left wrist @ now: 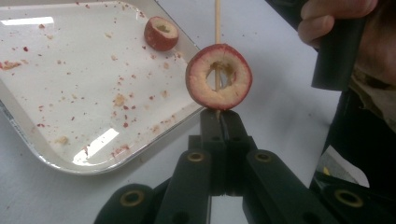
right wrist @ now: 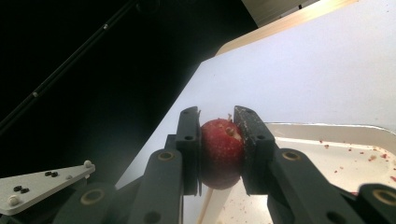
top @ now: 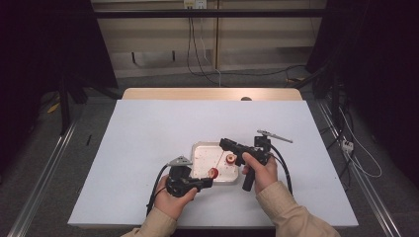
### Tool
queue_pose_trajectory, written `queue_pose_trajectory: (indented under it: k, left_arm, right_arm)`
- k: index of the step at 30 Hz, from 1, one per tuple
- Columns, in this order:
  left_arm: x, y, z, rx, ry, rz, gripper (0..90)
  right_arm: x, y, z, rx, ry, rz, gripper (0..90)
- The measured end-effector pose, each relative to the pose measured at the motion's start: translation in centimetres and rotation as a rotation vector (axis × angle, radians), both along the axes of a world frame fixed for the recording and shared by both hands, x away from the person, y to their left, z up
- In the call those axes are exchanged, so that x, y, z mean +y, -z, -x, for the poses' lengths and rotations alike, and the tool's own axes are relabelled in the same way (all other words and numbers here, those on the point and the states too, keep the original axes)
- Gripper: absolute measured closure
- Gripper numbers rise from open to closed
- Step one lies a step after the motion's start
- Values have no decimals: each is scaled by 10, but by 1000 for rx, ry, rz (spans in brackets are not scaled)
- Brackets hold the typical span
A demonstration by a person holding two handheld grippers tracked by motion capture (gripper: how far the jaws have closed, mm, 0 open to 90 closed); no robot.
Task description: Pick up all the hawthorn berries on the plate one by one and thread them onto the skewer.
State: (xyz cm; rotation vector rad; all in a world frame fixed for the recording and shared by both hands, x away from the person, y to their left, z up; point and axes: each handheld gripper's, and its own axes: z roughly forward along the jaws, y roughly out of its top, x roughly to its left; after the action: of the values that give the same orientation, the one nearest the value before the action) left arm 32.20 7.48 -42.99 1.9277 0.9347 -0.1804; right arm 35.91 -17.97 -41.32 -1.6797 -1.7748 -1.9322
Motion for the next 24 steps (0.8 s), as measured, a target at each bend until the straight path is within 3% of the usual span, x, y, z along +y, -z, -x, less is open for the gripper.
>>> queue_pose_trajectory:
  k: [14,16,18,19,21,23,24]
  left_arm:
    - [1,0,-1,-3,-7,13,900]
    - [0,-2,-1,-3,-3,19,900]
    - [2,-6,-4,-6,-37,70,900]
    - [3,-9,-7,-3,-50,59,900]
    - [6,-8,-7,-13,-58,66,900]
    - [8,-8,-6,-23,-68,65,900]
    - [9,-9,-6,-22,-66,63,900]
  right_arm:
    - [-1,2,1,8,-16,-5,729]
    - [1,2,1,14,-41,-16,729]
    - [11,5,4,50,-79,-24,728]
    - [17,7,6,76,-123,-28,727]
    - [29,6,11,30,-130,17,727]
    - [28,8,5,80,-153,-18,722]
    - [27,9,3,77,-154,-20,718]
